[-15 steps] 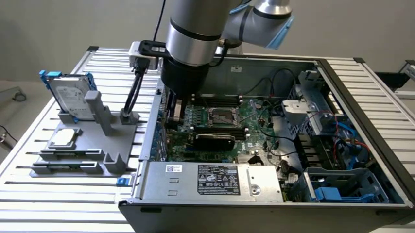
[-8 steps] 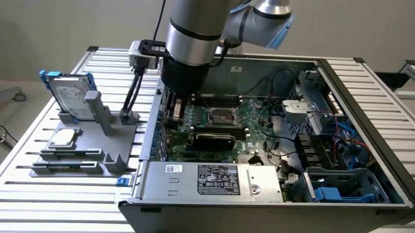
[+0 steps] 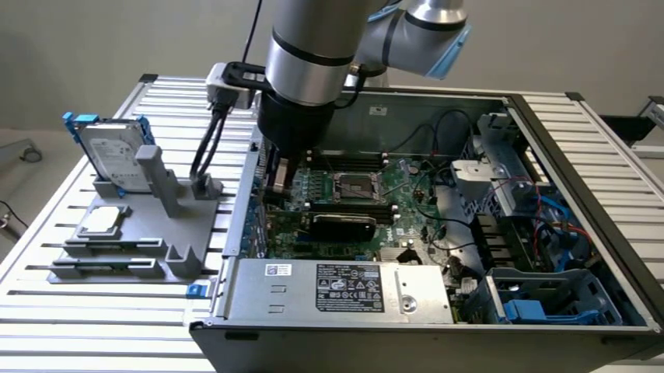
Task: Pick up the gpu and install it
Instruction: 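Press down on the gpu until it lock into place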
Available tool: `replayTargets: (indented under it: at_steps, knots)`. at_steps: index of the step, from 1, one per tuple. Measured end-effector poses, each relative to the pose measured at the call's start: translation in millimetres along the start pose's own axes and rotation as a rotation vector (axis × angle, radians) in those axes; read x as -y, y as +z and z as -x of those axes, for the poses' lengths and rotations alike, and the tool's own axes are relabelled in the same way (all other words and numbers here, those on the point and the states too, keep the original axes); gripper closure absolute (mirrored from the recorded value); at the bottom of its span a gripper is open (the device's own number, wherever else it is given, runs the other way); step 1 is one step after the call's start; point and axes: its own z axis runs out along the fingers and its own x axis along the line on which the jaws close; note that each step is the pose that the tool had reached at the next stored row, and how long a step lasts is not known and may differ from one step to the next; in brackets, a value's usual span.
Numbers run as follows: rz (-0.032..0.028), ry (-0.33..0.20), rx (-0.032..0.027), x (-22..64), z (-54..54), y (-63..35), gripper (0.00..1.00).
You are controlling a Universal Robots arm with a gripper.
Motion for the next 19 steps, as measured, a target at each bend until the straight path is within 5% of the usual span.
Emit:
replayTargets:
  at_steps: [5, 12, 19]
  knots:
    - [0.0018, 0.034, 0.006, 0.1, 0.0, -0.2, 0.89]
    - [0.0007, 0.063, -0.0205, -0.6, -0.1, -3.5, 0.89]
    - [0.001, 0.103, -0.0177, -0.6, -0.3, -3.9, 0.89]
